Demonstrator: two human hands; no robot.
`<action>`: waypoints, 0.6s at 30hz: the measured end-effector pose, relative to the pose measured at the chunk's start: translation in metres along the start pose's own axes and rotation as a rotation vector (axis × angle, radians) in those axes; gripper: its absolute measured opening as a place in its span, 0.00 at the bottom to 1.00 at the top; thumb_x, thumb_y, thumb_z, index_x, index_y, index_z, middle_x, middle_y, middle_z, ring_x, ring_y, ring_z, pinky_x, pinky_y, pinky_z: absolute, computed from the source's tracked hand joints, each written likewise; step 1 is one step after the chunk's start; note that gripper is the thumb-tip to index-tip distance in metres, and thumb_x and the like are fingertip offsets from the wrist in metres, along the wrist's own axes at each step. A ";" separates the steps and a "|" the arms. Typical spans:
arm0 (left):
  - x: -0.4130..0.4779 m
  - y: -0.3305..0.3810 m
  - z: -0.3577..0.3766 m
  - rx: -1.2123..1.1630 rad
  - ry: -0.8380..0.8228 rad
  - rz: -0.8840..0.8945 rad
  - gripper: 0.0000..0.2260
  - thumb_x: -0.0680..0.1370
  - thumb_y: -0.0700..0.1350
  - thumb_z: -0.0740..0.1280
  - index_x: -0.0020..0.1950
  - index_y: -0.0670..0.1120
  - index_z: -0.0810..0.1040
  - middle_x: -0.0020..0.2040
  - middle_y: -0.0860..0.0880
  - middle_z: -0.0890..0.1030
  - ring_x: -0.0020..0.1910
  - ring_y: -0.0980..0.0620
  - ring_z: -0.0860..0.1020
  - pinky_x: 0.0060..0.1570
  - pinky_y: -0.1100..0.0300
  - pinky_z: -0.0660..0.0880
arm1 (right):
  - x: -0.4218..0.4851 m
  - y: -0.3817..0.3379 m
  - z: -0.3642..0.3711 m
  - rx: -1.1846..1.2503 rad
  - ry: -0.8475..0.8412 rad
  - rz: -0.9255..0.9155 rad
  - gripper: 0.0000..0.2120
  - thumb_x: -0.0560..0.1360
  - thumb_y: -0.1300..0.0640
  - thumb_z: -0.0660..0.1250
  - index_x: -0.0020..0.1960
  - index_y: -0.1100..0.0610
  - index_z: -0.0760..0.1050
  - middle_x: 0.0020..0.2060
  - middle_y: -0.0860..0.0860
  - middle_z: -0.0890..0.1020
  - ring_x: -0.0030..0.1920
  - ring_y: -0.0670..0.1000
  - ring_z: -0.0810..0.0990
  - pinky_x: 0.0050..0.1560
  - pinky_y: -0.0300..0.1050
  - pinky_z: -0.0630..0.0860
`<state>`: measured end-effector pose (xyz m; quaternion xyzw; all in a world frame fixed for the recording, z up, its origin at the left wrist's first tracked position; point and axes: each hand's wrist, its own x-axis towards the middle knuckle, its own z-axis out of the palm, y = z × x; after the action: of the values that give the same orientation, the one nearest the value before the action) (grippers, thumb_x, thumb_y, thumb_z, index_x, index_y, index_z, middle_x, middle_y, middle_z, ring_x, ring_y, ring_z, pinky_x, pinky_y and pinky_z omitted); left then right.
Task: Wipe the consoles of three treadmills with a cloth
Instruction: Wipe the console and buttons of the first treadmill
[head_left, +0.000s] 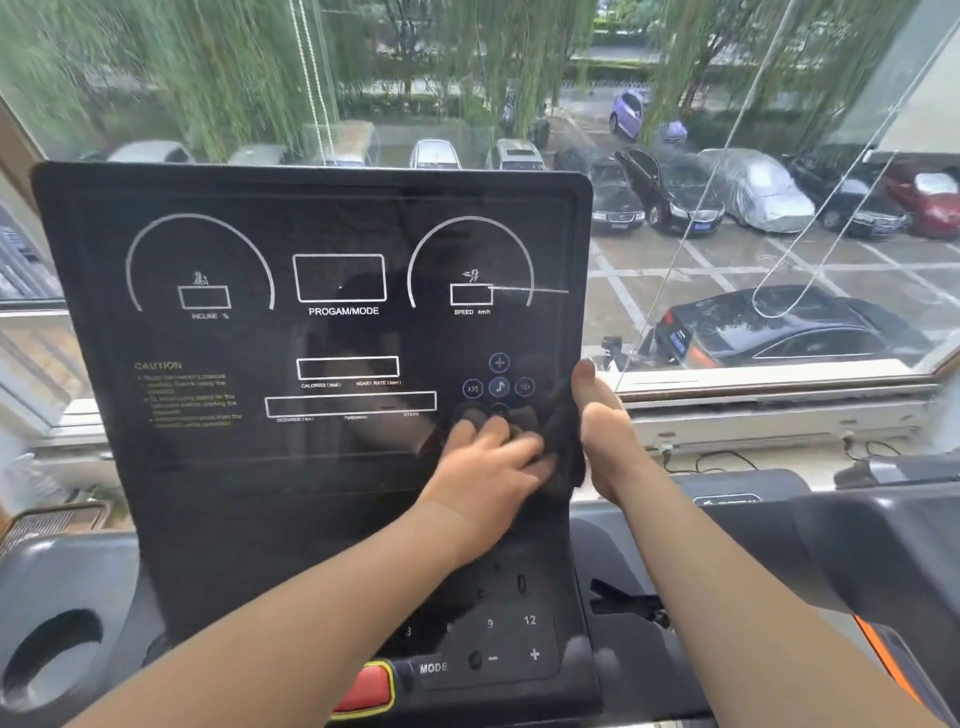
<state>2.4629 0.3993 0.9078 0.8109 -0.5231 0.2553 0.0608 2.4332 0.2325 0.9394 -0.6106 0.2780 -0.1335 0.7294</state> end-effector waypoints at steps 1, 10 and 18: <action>-0.003 0.006 0.003 -0.015 -0.051 0.004 0.21 0.69 0.46 0.75 0.61 0.57 0.80 0.53 0.55 0.78 0.51 0.44 0.70 0.47 0.49 0.66 | 0.001 0.002 -0.001 -0.009 -0.029 0.003 0.33 0.72 0.28 0.67 0.64 0.52 0.80 0.57 0.54 0.87 0.58 0.57 0.86 0.64 0.58 0.80; -0.034 0.017 -0.009 -0.136 -0.150 -0.254 0.12 0.72 0.46 0.74 0.54 0.57 0.83 0.47 0.57 0.83 0.47 0.44 0.78 0.45 0.52 0.71 | -0.015 0.012 0.006 -0.164 0.089 -0.063 0.21 0.84 0.35 0.56 0.60 0.49 0.78 0.55 0.48 0.84 0.61 0.54 0.81 0.67 0.53 0.75; -0.071 -0.026 -0.031 -0.199 -0.079 -0.444 0.15 0.79 0.52 0.58 0.56 0.53 0.82 0.48 0.54 0.84 0.45 0.41 0.78 0.45 0.48 0.78 | -0.046 0.067 -0.014 -0.335 0.093 -0.015 0.11 0.88 0.49 0.55 0.61 0.51 0.74 0.55 0.47 0.77 0.57 0.49 0.72 0.56 0.34 0.63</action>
<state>2.4515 0.4805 0.9049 0.9053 -0.3567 0.1509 0.1744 2.3781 0.2607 0.8845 -0.7189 0.3251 -0.1187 0.6028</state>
